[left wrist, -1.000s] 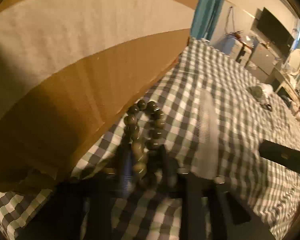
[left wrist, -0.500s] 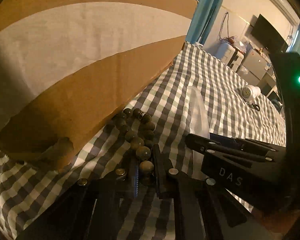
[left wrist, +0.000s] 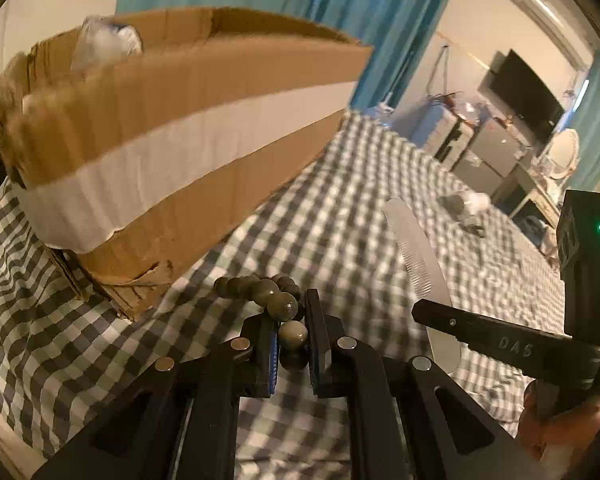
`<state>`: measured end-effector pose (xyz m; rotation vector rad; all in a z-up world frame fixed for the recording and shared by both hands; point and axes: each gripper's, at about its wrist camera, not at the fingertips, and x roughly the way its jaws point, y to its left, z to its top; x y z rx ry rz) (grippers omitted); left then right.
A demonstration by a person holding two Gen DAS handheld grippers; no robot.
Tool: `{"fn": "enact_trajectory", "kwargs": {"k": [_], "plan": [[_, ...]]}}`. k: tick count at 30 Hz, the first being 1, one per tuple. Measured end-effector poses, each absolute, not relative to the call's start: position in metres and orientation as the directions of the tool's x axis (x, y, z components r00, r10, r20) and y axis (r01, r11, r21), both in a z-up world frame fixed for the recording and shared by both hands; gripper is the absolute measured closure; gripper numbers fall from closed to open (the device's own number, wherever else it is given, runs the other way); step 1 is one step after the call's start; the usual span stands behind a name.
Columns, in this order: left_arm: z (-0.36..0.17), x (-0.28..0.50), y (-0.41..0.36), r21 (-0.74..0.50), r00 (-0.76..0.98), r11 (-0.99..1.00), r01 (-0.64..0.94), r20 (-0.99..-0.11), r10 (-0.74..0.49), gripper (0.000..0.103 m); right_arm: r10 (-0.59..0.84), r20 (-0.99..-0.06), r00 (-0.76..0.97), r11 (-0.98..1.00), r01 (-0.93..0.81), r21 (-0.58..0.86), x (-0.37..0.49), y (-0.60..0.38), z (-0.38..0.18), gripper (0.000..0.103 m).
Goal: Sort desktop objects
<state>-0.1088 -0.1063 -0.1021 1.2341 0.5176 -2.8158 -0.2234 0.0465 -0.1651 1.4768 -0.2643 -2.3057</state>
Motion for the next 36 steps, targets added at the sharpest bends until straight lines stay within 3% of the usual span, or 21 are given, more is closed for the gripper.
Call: {"fn": "enact_trajectory", "kwargs": {"k": [4, 11, 16, 20, 24, 27, 28, 29, 30, 31, 32, 36], "plan": [[-0.082, -0.104, -0.097, -0.319, -0.714, -0.941, 0.114, -0.684, 0.146, 0.092, -0.486, -0.789, -0.375, -0.874, 0.191, 0.447, -0.203, 0.053, -0.144, 0.1], [-0.011, -0.079, -0.098, -0.388, -0.812, -0.922, 0.007, -0.541, 0.221, 0.092, -0.514, -0.734, -0.443, -0.857, 0.254, 0.447, -0.175, 0.051, -0.079, 0.1], [0.036, -0.088, -0.125, -0.394, -0.82, -0.919, 0.007, -0.528, 0.22, 0.092, -0.533, -0.704, -0.469, -0.844, 0.349, 0.407, -0.199, 0.006, -0.031, 0.1], [0.061, -0.104, -0.164, -0.306, -0.806, -0.952, 0.033, -0.571, 0.156, 0.092, -0.545, -0.708, -0.449, -0.83, 0.405, 0.383, -0.231, -0.039, -0.015, 0.1], [0.077, -0.129, -0.202, -0.195, -0.788, -0.977, 0.09, -0.614, 0.05, 0.092, -0.625, -0.663, -0.412, -0.775, 0.428, 0.465, -0.259, -0.069, 0.003, 0.1], [0.084, -0.149, -0.217, -0.1, -0.763, -0.988, 0.119, -0.646, -0.026, 0.091, -0.61, -0.666, -0.429, -0.782, 0.462, 0.419, -0.277, -0.097, 0.017, 0.099], [0.084, -0.157, -0.219, -0.066, -0.754, -0.99, 0.121, -0.655, -0.048, 0.089, -0.608, -0.673, -0.421, -0.782, 0.463, 0.416, -0.287, -0.107, 0.019, 0.095], [0.084, -0.165, -0.222, -0.038, -0.743, -0.991, 0.132, -0.666, -0.074, 0.086, -0.601, -0.692, -0.401, -0.785, 0.459, 0.416, -0.294, -0.113, 0.017, 0.071], [0.083, -0.17, -0.225, -0.03, -0.729, -0.99, 0.14, -0.68, -0.083, 0.066, -0.58, -0.719, -0.382, -0.796, 0.451, 0.403, -0.3, -0.119, 0.015, 0.054], [0.08, -0.177, -0.227, -0.024, -0.706, -0.988, 0.154, -0.702, -0.093, 0.019, -0.531, -0.75, -0.394, -0.827, 0.433, 0.358, -0.303, -0.121, 0.015, 0.036], [0.076, -0.185, -0.23, -0.014, -0.663, -0.983, 0.181, -0.74, -0.111, 0.0, -0.506, -0.749, -0.429, -0.843, 0.429, 0.324, -0.302, -0.116, 0.018, 0.036], [0.067, -0.192, -0.226, -0.022, -0.617, -0.985, 0.17, -0.782, -0.089, 0.0, -0.473, -0.709, -0.523, -0.868, 0.415, 0.273, -0.288, -0.08, 0.028, 0.035]]}}
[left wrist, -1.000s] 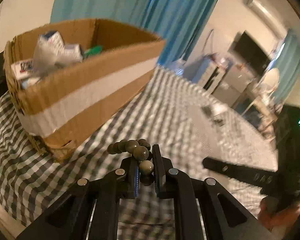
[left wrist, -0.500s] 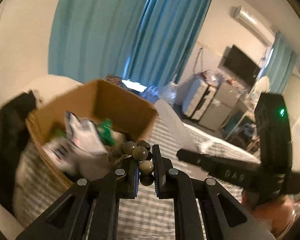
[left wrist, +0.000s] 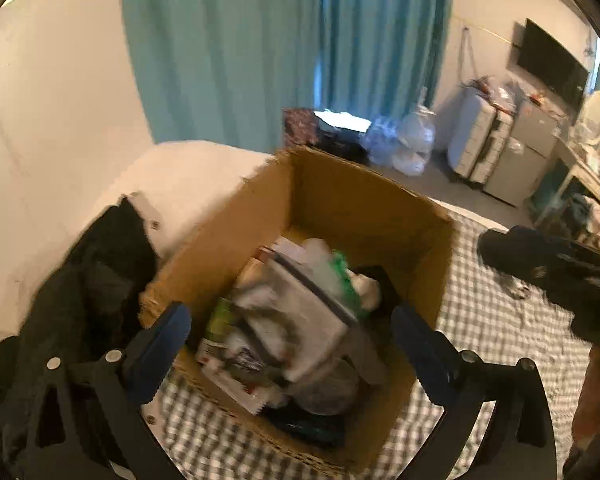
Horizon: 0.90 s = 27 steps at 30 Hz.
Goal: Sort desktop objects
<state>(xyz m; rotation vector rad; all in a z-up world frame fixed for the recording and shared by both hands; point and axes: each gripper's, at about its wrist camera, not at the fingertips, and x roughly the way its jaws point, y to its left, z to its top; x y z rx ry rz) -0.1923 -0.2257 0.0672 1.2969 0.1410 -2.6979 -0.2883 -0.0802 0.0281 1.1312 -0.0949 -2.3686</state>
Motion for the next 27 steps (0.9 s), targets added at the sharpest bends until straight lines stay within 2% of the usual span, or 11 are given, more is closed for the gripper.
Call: {"fn": "enact_trajectory", "kwargs": {"k": [6, 10, 14, 20, 21, 23, 27], "plan": [[0.062, -0.17, -0.194, -0.052, -0.617, -0.992, 0.115, -0.786, -0.031, 0.0, -0.351, -0.664, -0.661, -0.931, 0.32, 0.173, -0.249, 0.003, 0.037, 0.033], [0.083, -0.153, -0.157, 0.019, -0.635, -0.998, 0.066, -0.77, -0.057, 0.0, -0.305, -0.638, -0.708, -0.949, 0.283, 0.14, -0.224, 0.044, 0.058, 0.031], [0.106, -0.144, -0.13, 0.008, -0.668, -0.999, 0.049, -0.743, -0.039, 0.0, -0.27, -0.593, -0.759, -0.959, 0.264, 0.099, -0.188, 0.077, 0.083, 0.025], [0.121, -0.128, -0.074, 0.023, -0.725, -1.0, 0.017, -0.688, -0.028, 0.0, -0.258, -0.553, -0.793, -0.965, 0.236, 0.112, -0.152, 0.116, 0.095, 0.022], [0.12, -0.126, -0.068, 0.026, -0.728, -1.0, 0.012, -0.685, -0.027, 0.0, -0.254, -0.544, -0.8, -0.967, 0.228, 0.115, -0.145, 0.125, 0.093, 0.021], [0.113, -0.125, -0.05, 0.031, -0.73, -1.0, -0.002, -0.683, -0.02, 0.0, -0.261, -0.525, -0.81, -0.965, 0.225, 0.133, -0.136, 0.138, 0.088, 0.014], [0.091, -0.123, -0.017, 0.024, -0.732, -0.999, -0.028, -0.682, 0.004, 0.0, -0.24, -0.514, -0.824, -0.97, 0.178, 0.168, -0.127, 0.175, 0.063, 0.013]]}}
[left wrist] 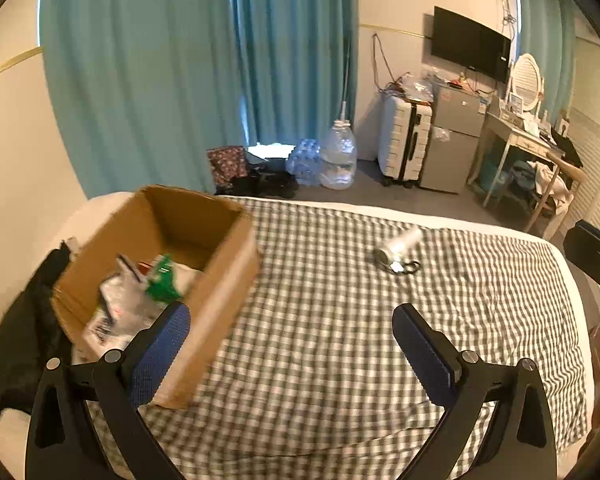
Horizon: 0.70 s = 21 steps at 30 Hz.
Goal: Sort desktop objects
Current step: 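Grasp the white hair dryer with the left tool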
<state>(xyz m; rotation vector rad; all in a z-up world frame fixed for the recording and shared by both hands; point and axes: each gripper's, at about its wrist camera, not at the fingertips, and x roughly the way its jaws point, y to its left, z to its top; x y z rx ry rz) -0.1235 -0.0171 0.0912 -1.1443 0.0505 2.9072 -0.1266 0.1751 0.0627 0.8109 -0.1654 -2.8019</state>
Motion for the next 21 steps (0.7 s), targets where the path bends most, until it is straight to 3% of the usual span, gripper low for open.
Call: {"fn": "enact_trajectory", "kwargs": {"k": [12, 21], "plan": [[-0.01, -0.198, 0.043, 0.065, -0.66, -0.998, 0.011, -0.749, -0.056, 0.0, -0.256, -0.65, -0.716, -0.938, 0.021, 0.347, -0.193, 0.257, -0.059, 0.013], [-0.06, -0.297, 0.074, 0.088, -0.667, -0.994, -0.065, -0.744, -0.022, 0.0, -0.208, -0.695, -0.688, -0.949, -0.03, 0.313, -0.269, 0.257, -0.136, 0.014]]}}
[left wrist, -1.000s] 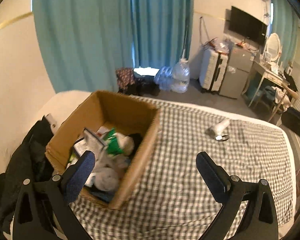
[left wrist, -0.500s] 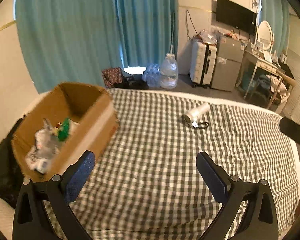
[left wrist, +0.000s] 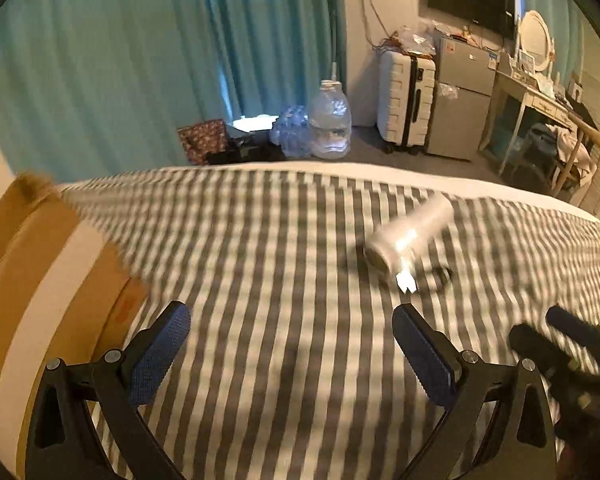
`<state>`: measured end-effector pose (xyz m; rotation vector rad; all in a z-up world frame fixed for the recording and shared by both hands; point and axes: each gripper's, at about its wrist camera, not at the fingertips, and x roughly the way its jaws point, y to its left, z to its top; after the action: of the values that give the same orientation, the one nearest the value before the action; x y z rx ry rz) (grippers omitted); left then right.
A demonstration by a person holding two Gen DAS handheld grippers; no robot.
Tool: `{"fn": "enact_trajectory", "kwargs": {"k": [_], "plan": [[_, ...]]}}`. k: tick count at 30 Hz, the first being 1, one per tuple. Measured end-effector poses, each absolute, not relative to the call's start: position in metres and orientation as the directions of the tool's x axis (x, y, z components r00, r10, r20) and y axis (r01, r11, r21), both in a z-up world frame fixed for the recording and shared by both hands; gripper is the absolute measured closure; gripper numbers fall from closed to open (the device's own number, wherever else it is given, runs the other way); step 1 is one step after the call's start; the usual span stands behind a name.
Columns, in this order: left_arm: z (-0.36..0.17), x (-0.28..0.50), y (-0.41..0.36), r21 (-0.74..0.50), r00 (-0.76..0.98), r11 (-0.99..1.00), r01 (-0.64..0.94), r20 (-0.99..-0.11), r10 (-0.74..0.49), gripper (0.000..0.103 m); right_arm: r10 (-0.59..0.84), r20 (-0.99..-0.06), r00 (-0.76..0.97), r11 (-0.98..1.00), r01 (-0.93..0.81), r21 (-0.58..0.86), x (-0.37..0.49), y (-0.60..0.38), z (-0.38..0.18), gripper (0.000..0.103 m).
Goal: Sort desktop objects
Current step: 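Grasp the white hair dryer with the left tool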
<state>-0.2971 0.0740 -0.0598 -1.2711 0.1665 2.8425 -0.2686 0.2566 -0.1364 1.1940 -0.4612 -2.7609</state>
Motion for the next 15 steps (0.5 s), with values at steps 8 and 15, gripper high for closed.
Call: {"fn": "enact_trajectory", "kwargs": {"k": [8, 15], "plan": [[-0.057, -0.364, 0.091, 0.01, -0.691, -0.98, -0.201, -0.71, 0.134, 0.0, -0.19, -0.733, -0.653, -0.962, -0.026, 0.272, -0.332, 0.235, -0.173, 0.059], [-0.072, -0.386, 0.12, 0.024, -0.634, -0.953, -0.303, -0.752, 0.182, 0.0, -0.21, -0.699, -0.683, -0.948, -0.033, 0.317, -0.302, 0.25, -0.18, 0.099]]}}
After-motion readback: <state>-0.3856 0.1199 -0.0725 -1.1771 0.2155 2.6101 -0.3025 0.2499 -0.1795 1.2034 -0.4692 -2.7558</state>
